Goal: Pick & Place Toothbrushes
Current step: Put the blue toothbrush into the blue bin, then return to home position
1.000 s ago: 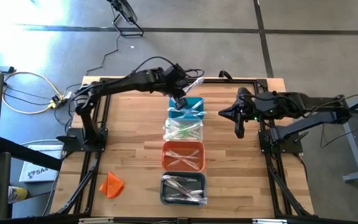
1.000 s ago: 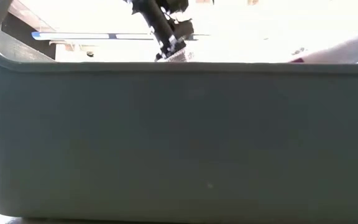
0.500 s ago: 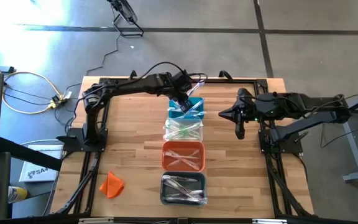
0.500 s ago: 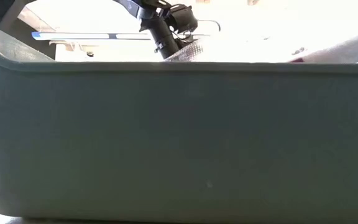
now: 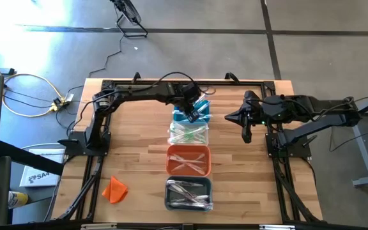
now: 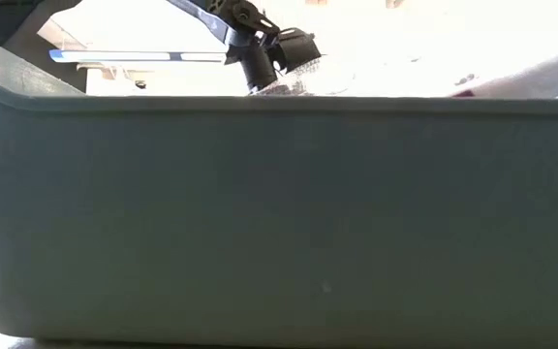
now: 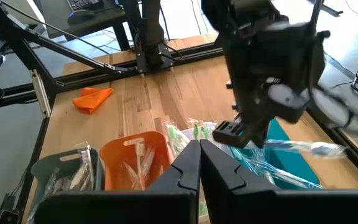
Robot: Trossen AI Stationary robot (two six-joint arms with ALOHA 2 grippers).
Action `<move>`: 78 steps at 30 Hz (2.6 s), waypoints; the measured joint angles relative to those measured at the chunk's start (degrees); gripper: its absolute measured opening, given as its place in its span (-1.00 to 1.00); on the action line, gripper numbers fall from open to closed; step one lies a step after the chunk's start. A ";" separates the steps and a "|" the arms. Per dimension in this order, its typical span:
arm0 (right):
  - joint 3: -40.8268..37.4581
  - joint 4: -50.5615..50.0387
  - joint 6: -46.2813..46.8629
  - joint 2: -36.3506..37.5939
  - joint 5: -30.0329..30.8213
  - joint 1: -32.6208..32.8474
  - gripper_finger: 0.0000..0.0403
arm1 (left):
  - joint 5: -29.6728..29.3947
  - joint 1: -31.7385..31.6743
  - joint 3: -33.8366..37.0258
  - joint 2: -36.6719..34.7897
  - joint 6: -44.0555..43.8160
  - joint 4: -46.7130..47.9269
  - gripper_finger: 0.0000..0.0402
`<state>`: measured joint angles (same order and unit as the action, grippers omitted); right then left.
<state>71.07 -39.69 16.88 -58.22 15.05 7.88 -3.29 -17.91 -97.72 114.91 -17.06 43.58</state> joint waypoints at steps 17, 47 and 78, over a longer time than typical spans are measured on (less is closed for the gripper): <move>0.00 -0.30 0.00 0.00 0.00 0.00 -0.99 | -0.55 -0.03 0.05 2.47 -2.73 1.60 -0.88; 0.00 -0.41 -0.17 0.00 -0.22 0.00 -0.99 | 1.38 -0.05 0.00 2.43 -4.32 -0.25 -0.33; 0.00 -0.40 -0.19 -0.02 -0.03 -0.02 -0.99 | 0.93 1.93 -0.08 -1.36 -2.71 -1.90 -0.71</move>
<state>71.07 -40.08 16.69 -58.24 15.03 7.86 -2.36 -15.98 -97.79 113.55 -19.77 41.69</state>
